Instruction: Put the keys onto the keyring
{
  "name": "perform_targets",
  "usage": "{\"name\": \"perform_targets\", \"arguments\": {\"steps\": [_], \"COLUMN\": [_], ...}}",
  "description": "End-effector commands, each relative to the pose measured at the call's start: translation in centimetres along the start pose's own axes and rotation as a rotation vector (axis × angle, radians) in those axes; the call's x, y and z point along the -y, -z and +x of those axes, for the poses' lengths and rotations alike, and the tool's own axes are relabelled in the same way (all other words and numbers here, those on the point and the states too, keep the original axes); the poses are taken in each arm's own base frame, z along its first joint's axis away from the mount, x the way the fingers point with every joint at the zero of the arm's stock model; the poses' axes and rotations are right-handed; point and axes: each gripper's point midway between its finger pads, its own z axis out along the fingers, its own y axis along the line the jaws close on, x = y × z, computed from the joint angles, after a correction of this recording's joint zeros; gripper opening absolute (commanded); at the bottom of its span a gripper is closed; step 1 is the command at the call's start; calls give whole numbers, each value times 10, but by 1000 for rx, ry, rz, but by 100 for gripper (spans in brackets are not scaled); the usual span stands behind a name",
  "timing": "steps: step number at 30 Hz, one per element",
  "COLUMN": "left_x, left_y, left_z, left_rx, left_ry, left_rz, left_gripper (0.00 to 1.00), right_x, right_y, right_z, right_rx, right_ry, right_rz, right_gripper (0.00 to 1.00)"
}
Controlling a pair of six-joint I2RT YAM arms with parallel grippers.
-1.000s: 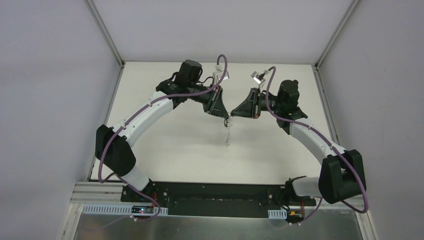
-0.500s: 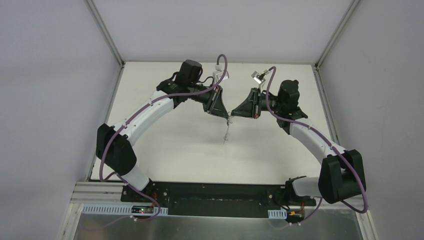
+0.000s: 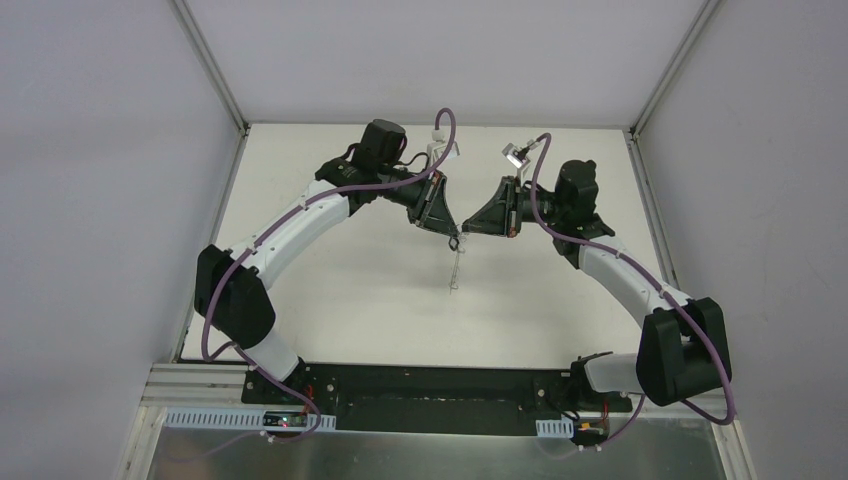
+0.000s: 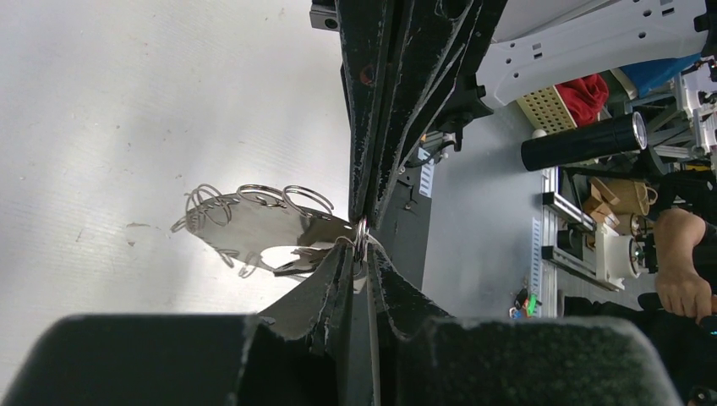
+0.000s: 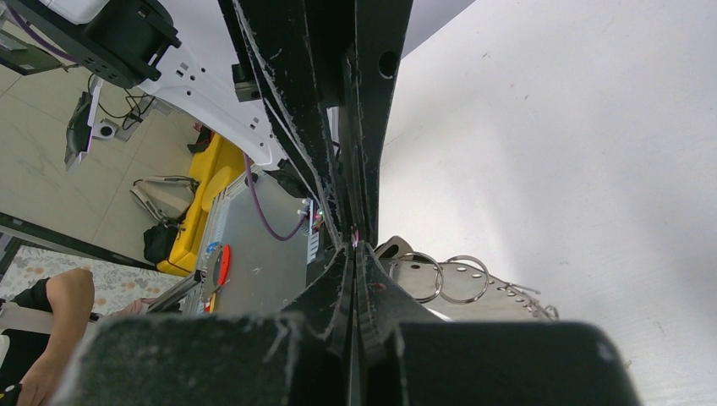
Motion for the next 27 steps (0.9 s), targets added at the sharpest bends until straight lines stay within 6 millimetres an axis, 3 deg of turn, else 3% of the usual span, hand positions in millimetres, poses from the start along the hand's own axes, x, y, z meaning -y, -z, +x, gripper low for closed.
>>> {"name": "perform_targets", "arguments": {"steps": [1,9,13,20,27], "left_x": [11,10,10,-4,0], "left_y": [2,-1,-1,15,24], "left_z": [-17,-16,-16,5,25], "left_rx": [34,31,28,-114,-255], "left_ry": [-40,-33,-40,-145,-134], "left_rz": [42,57,52,-119,-196], "left_gripper": [11,0,0,0,0], "right_x": [-7,-6,-4,1,-5], "right_y": [-2,-2,-2,-1,-2], "right_z": [-3,-3,-3,-4,-3], "right_rx": [-1,0,5,7,-8], "right_ry": [60,60,64,94,126], "right_rz": [-35,-32,-25,17,6], "right_gripper": [0,0,0,28,40]}}
